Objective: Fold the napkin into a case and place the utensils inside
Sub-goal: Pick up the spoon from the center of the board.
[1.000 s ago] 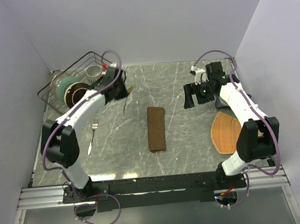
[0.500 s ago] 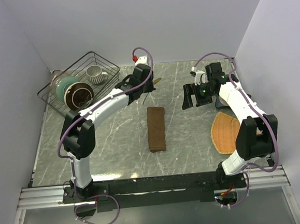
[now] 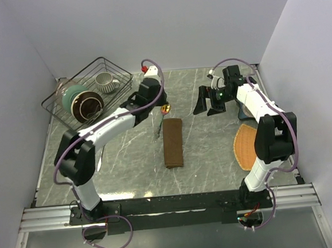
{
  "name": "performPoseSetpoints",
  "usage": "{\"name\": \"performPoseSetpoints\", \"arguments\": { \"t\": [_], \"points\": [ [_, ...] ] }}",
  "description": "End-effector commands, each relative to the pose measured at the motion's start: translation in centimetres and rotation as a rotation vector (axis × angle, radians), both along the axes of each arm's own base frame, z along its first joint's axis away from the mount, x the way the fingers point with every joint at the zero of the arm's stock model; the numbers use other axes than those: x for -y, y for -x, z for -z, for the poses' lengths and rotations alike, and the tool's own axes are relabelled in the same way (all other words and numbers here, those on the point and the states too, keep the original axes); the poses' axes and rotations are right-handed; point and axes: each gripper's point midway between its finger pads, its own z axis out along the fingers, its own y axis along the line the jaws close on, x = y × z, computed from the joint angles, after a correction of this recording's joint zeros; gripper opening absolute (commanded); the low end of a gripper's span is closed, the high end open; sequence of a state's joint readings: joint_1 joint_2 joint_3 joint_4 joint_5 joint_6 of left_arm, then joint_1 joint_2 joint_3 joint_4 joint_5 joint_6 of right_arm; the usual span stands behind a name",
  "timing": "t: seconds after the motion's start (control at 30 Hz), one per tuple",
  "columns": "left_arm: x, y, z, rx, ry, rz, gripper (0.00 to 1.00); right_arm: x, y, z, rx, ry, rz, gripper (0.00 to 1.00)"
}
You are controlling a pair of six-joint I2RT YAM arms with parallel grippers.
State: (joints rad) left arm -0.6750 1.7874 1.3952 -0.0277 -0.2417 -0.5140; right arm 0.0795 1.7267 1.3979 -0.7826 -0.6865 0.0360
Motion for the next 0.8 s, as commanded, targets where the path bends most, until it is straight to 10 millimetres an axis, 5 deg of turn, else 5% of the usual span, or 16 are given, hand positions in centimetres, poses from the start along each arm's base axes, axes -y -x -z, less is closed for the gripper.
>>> {"name": "performPoseSetpoints", "arguments": {
  "t": [0.0,0.03,0.07,0.1,0.2,0.23,0.27,0.47,0.77],
  "points": [
    [-1.3,1.1,-3.6,0.070,-0.058,0.219,0.25,0.6,-1.8,-2.6,0.114,0.008,0.004,1.00],
    [-1.4,0.8,-1.5,0.048,-0.141,0.275,0.27,0.7,-1.8,-2.7,0.124,0.013,0.002,1.00],
    [-1.7,-0.4,-2.4,0.051,-0.152,0.292,0.27,0.8,-1.7,-2.6,0.120,0.024,0.006,1.00],
    [-2.0,0.1,-0.5,-0.037,-0.179,0.337,0.27,1.0,-1.7,-2.6,0.119,0.033,0.013,1.00],
    [-2.4,-2.5,1.8,-0.110,-0.235,0.341,0.27,1.5,-1.4,-2.3,0.100,0.051,0.025,1.00],
    [-2.6,-2.4,4.5,-0.174,-0.279,0.366,0.28,1.7,-1.2,-2.1,0.112,0.062,0.011,1.00],
    [-2.3,-3.1,3.6,-0.161,-0.272,0.366,0.31,1.8,-1.1,-1.9,0.107,0.066,0.012,1.00],
    [-1.6,-2.8,7.0,-0.320,-0.243,0.340,0.43,2.4,-1.1,-1.4,0.086,0.086,0.025,1.00],
    [-1.3,-2.6,11.1,-0.431,-0.278,0.315,0.34,2.5,-1.2,-0.9,0.057,0.077,0.036,1.00]
  ]
}}
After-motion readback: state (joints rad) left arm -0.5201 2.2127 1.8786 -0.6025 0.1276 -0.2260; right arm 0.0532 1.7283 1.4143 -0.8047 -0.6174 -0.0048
